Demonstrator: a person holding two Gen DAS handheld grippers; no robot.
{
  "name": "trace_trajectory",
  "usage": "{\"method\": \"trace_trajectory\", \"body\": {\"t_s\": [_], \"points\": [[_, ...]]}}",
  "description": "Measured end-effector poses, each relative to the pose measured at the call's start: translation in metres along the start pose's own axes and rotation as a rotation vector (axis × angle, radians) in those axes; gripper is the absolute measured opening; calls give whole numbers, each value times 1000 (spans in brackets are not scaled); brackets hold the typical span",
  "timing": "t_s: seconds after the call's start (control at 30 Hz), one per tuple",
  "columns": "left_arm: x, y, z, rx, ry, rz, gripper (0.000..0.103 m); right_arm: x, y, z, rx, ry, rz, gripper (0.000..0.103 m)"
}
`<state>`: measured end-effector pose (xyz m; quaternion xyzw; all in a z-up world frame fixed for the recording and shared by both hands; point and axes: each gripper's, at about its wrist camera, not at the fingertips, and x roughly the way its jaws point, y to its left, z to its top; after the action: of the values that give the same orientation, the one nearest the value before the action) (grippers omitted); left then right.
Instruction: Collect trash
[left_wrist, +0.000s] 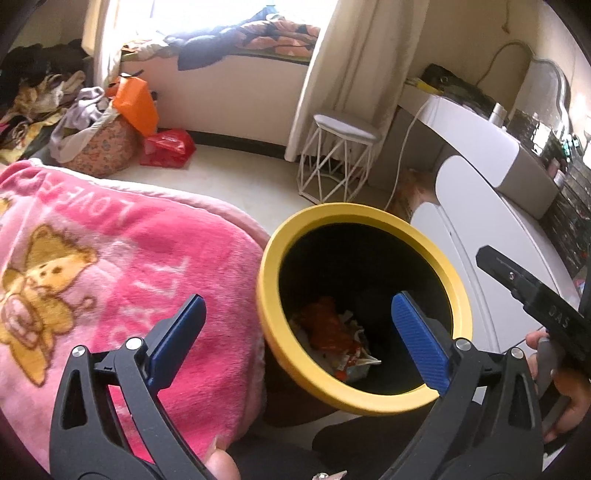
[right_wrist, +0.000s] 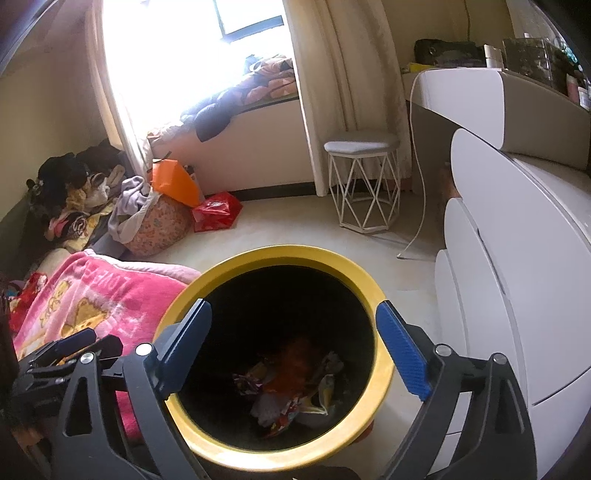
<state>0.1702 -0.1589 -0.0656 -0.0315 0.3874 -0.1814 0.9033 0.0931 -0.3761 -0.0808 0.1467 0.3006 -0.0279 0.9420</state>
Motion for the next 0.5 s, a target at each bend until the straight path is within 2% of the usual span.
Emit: {"method": "trace_trajectory", "body": {"t_s": [0.5], "points": [[-58,34,-12,-30,-96,112,93,-35,43,-12,-58,-96,66,96]]}}
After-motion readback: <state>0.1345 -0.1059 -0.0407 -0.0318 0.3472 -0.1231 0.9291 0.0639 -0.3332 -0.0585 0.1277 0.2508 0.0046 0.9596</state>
